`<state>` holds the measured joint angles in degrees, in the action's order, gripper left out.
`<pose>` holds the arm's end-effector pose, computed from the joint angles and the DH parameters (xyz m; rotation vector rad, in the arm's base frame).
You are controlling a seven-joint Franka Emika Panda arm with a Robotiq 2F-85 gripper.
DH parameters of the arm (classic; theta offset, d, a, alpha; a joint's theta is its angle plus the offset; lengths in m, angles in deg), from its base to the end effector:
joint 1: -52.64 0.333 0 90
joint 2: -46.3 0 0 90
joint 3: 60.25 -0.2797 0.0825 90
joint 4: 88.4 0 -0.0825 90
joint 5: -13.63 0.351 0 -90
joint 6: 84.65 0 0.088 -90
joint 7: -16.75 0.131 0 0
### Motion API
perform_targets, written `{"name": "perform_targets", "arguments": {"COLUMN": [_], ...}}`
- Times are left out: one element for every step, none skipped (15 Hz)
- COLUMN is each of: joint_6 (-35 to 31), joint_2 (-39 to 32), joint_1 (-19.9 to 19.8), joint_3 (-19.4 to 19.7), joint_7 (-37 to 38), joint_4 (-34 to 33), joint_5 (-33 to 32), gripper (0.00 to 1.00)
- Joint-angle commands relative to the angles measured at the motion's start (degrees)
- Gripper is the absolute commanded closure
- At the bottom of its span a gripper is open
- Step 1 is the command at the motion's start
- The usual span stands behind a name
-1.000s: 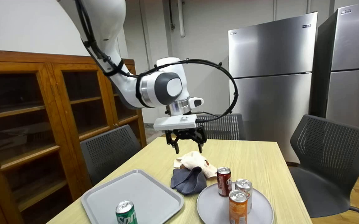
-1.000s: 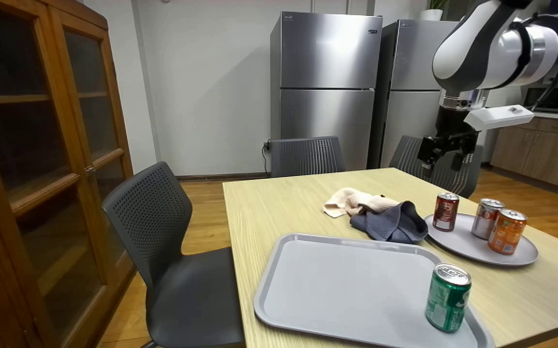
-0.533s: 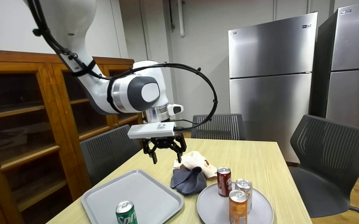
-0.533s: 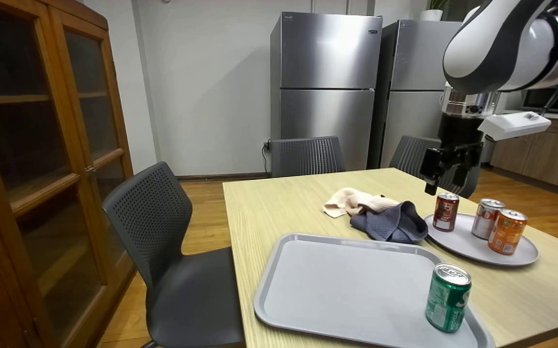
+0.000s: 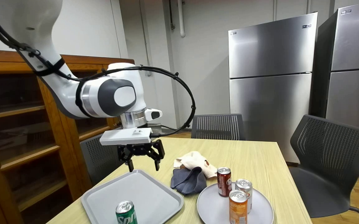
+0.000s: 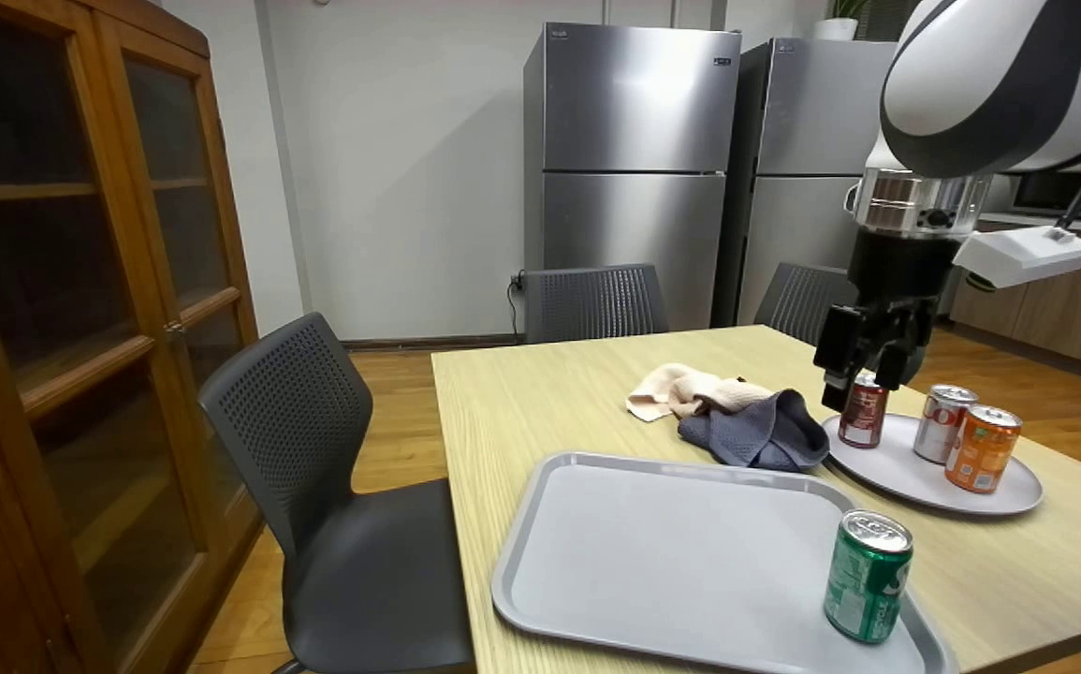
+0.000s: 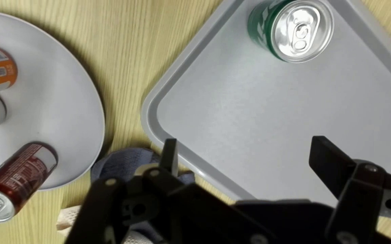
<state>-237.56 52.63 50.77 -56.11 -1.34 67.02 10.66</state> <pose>0.3967 -0.0398 0.2364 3.0839 0.3975 0.0957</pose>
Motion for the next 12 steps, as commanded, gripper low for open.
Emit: {"name": "perform_targets", "arguments": {"joint_6": [-1.0,-1.1,-1.1,-1.4,-0.6,-0.7,-0.8,-1.1,-1.5,-2.0,-2.3,-2.6], "joint_2": [3.4,3.3,3.0,2.8,0.4,0.0,-0.4,-1.0,-1.9,-2.8,-3.7,-4.6], "joint_1": [1.8,2.2,2.5,2.7,2.9,3.0,3.1,3.1,3.5,3.5,3.6,3.6], "joint_3": [-0.8,-1.0,-1.1,-1.3,-1.5,-1.6,-1.8,-1.8,-1.9,-2.2,-2.5,-2.8], "joint_7": [-0.9,-0.5,-0.2,0.0,0.1,0.2,0.6,0.4,-0.4,0.0,0.2,0.6], "joint_4": [4.6,5.0,5.5,5.9,3.6,3.8,3.8,3.8,3.8,3.8,3.8,3.8], "joint_5": [0.8,0.5,0.2,-0.3,-0.4,-0.7,-1.1,-1.1,-0.2,-0.8,-1.1,-1.5], "gripper": [0.00,0.00,0.00,0.00,0.00,0.00,0.00,0.00,0.00,0.00,0.00,0.00]}}
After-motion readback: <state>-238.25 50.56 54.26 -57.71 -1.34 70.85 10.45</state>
